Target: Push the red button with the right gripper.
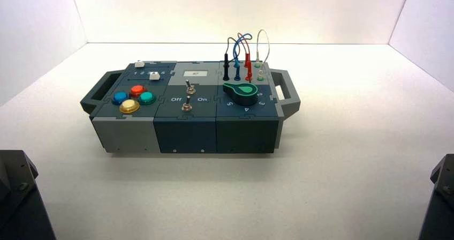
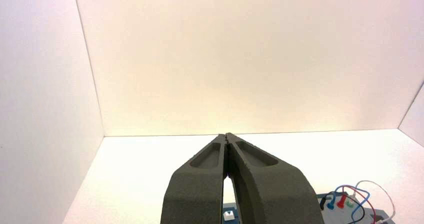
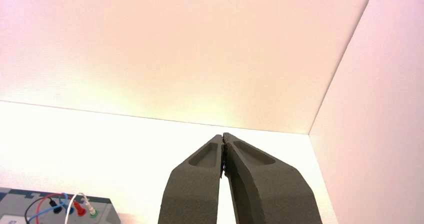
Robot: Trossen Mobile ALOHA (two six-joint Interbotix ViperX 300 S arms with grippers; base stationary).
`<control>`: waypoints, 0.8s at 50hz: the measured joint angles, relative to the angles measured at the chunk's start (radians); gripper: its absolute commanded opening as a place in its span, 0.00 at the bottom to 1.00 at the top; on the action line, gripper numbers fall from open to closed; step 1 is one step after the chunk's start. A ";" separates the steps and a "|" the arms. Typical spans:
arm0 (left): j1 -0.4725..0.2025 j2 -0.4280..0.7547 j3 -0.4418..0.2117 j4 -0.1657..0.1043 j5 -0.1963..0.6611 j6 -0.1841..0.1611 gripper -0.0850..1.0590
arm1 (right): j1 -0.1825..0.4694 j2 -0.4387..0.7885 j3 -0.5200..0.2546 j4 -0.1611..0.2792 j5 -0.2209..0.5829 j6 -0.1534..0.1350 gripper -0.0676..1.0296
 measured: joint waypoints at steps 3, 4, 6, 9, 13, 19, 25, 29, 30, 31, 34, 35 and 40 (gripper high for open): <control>0.000 0.000 0.000 0.002 -0.002 0.000 0.05 | 0.002 0.000 0.002 0.002 0.000 0.002 0.04; 0.000 0.000 0.000 0.002 -0.002 0.000 0.05 | 0.002 0.000 0.002 0.002 0.000 0.002 0.04; 0.000 0.000 0.000 0.000 -0.002 0.002 0.05 | 0.002 0.000 0.002 0.002 0.000 0.000 0.04; 0.000 0.000 0.000 0.002 -0.003 0.002 0.05 | 0.000 0.000 0.003 0.002 0.000 0.000 0.04; 0.000 0.000 0.000 0.002 -0.005 0.005 0.05 | 0.002 0.000 0.011 0.002 0.000 0.000 0.04; 0.000 0.002 0.000 0.002 -0.006 0.005 0.05 | 0.002 0.000 0.014 0.002 -0.005 0.002 0.04; 0.000 0.000 0.000 0.003 -0.005 0.006 0.05 | 0.002 0.000 0.017 0.002 -0.011 0.002 0.04; 0.000 0.000 0.002 0.002 -0.006 0.008 0.05 | 0.002 0.002 0.018 0.002 -0.014 0.002 0.04; 0.000 0.000 0.002 0.002 -0.006 0.009 0.05 | 0.002 0.002 0.018 0.002 -0.015 0.000 0.04; 0.000 0.000 0.002 0.002 -0.008 0.009 0.05 | 0.002 0.002 0.018 0.002 -0.015 0.002 0.04; 0.000 0.002 0.002 0.003 -0.008 0.011 0.05 | 0.002 0.002 0.021 0.002 -0.017 0.002 0.04; 0.000 0.002 0.002 0.003 -0.009 0.011 0.05 | 0.002 0.002 0.021 0.002 -0.015 0.002 0.04; 0.000 0.003 0.002 0.002 -0.012 0.012 0.05 | 0.002 0.002 0.026 0.002 -0.015 0.002 0.04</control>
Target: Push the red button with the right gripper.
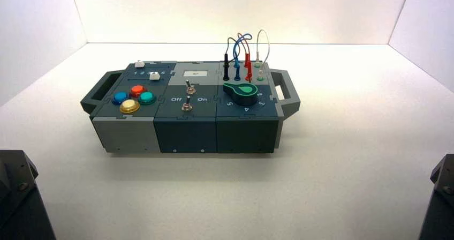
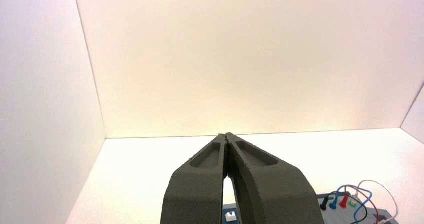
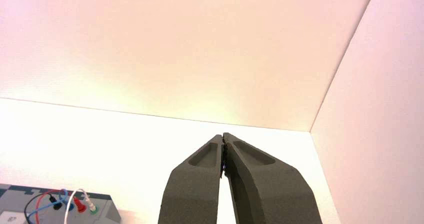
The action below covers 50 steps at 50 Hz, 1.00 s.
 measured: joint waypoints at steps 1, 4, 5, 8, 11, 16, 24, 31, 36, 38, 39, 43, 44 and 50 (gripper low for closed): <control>0.000 0.000 0.000 0.000 -0.002 -0.002 0.05 | 0.000 0.000 0.000 0.000 0.000 0.000 0.04; 0.000 0.000 0.000 0.002 -0.003 0.000 0.05 | 0.002 0.002 0.002 0.000 0.000 0.000 0.04; -0.002 0.000 0.000 0.002 -0.005 0.000 0.05 | 0.003 0.002 0.002 0.000 -0.002 0.000 0.04; 0.000 0.000 0.000 0.000 -0.006 0.000 0.05 | 0.006 0.000 0.005 0.000 0.000 0.000 0.04; 0.000 0.000 0.000 0.000 -0.006 0.000 0.05 | 0.006 0.002 0.005 0.000 -0.002 0.000 0.04; -0.002 0.000 0.002 0.000 -0.006 0.000 0.05 | 0.014 0.003 0.006 0.002 -0.008 0.000 0.04; -0.012 0.000 0.005 0.000 -0.006 0.000 0.05 | 0.023 0.008 0.008 0.002 -0.009 0.000 0.04; -0.023 0.000 0.005 0.002 -0.008 0.000 0.05 | 0.026 0.009 0.008 0.002 -0.009 0.000 0.04; -0.025 0.000 0.005 0.000 -0.008 0.000 0.05 | 0.048 0.018 0.008 0.002 -0.008 0.000 0.04; -0.025 0.000 0.005 0.000 -0.008 0.000 0.05 | 0.071 0.029 0.008 0.002 -0.002 0.000 0.04; -0.025 0.002 0.005 0.000 -0.008 0.000 0.05 | 0.087 0.037 0.008 0.003 0.003 0.000 0.04; -0.025 0.003 0.005 0.000 -0.008 -0.002 0.05 | 0.153 0.078 0.003 0.008 0.023 0.000 0.04; -0.025 0.005 0.005 0.000 -0.008 0.000 0.05 | 0.176 0.095 0.000 0.009 0.032 0.000 0.04; -0.025 0.008 0.005 0.000 -0.009 0.000 0.05 | 0.356 0.233 -0.060 0.014 0.066 0.000 0.04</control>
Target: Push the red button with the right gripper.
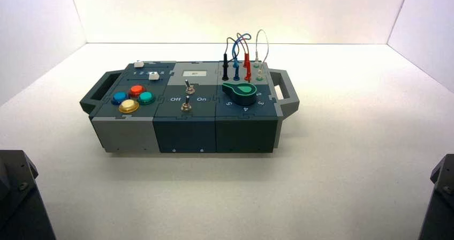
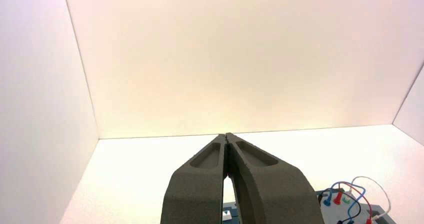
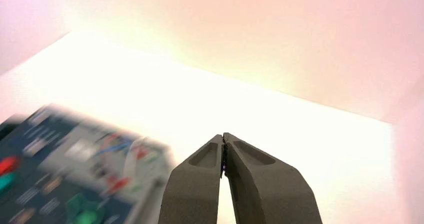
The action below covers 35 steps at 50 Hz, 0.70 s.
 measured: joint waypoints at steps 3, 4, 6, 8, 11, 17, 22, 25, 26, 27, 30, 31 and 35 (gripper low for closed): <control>0.000 0.000 0.000 0.000 0.002 -0.002 0.05 | 0.049 0.041 -0.020 0.006 0.002 0.000 0.04; 0.000 0.000 0.002 0.000 0.002 -0.002 0.05 | 0.089 0.084 -0.043 0.011 0.005 0.003 0.04; 0.000 0.000 0.000 0.000 0.002 -0.002 0.05 | 0.110 0.109 -0.060 0.015 0.005 0.005 0.04; 0.000 0.002 0.000 0.000 0.000 0.000 0.05 | 0.150 0.163 -0.091 0.034 0.009 0.006 0.04; 0.000 0.006 0.000 0.000 0.000 0.000 0.05 | 0.190 0.218 -0.129 0.057 0.012 0.008 0.04; 0.000 0.021 0.000 0.000 0.000 0.000 0.05 | 0.252 0.314 -0.193 0.092 0.021 0.008 0.04; 0.000 0.031 0.000 0.000 0.000 0.000 0.05 | 0.302 0.399 -0.245 0.107 0.035 0.006 0.04; 0.000 0.032 0.002 0.002 0.002 0.000 0.05 | 0.327 0.440 -0.268 0.112 0.041 0.008 0.04; 0.000 0.032 0.000 0.000 0.002 0.000 0.05 | 0.345 0.468 -0.284 0.114 0.048 0.008 0.04; 0.000 0.032 0.002 0.000 0.002 0.000 0.05 | 0.354 0.483 -0.291 0.112 0.051 0.008 0.04; 0.000 0.032 0.000 0.002 0.005 0.000 0.05 | 0.376 0.518 -0.311 0.115 0.057 0.008 0.04; 0.000 0.032 0.000 0.002 0.005 0.000 0.05 | 0.397 0.555 -0.333 0.117 0.067 0.008 0.04; 0.000 0.032 0.000 0.005 0.011 0.008 0.05 | 0.436 0.629 -0.380 0.118 0.089 0.008 0.04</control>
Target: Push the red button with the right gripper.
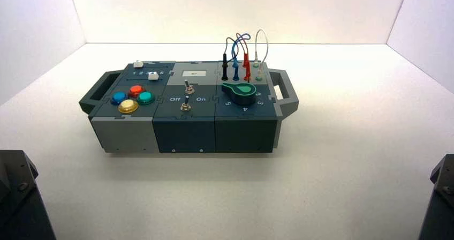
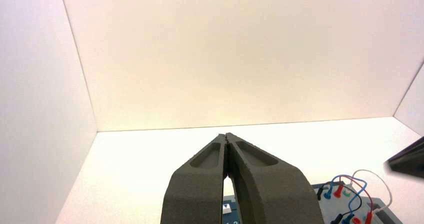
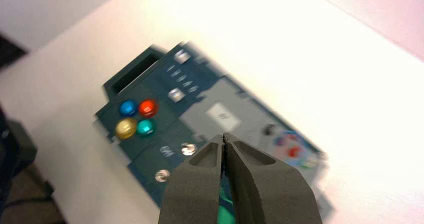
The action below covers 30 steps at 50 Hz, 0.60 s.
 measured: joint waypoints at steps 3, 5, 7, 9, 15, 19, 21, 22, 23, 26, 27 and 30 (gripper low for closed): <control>0.000 -0.005 0.000 0.003 0.006 0.008 0.05 | 0.029 0.058 -0.043 0.002 0.023 0.000 0.04; 0.000 -0.008 -0.002 0.003 0.008 0.009 0.05 | 0.041 0.084 -0.063 0.003 0.034 0.000 0.04; 0.000 -0.012 0.000 0.003 0.011 0.011 0.05 | 0.049 0.101 -0.078 0.003 0.043 0.000 0.04; 0.002 -0.025 -0.002 0.005 0.015 0.011 0.05 | 0.071 0.153 -0.120 0.003 0.072 0.000 0.04; 0.008 -0.043 0.000 0.005 0.020 0.012 0.05 | 0.094 0.225 -0.186 0.008 0.115 -0.002 0.04; 0.023 -0.061 0.000 0.006 0.023 0.012 0.05 | 0.106 0.290 -0.242 0.017 0.153 -0.002 0.04; 0.026 -0.069 0.000 0.006 0.026 0.011 0.05 | 0.106 0.316 -0.272 0.031 0.176 -0.002 0.04; 0.028 -0.072 -0.002 0.006 0.026 0.012 0.05 | 0.107 0.341 -0.302 0.041 0.193 -0.003 0.04; 0.028 -0.072 -0.002 0.006 0.026 0.012 0.05 | 0.109 0.344 -0.305 0.043 0.193 -0.003 0.04; 0.032 -0.077 -0.002 0.005 0.028 0.012 0.05 | 0.109 0.387 -0.337 0.060 0.216 -0.009 0.04; 0.032 -0.077 -0.002 0.006 0.028 0.012 0.05 | 0.109 0.411 -0.354 0.067 0.227 -0.011 0.04; 0.034 -0.077 -0.002 0.006 0.029 0.012 0.05 | 0.110 0.443 -0.379 0.077 0.244 -0.012 0.04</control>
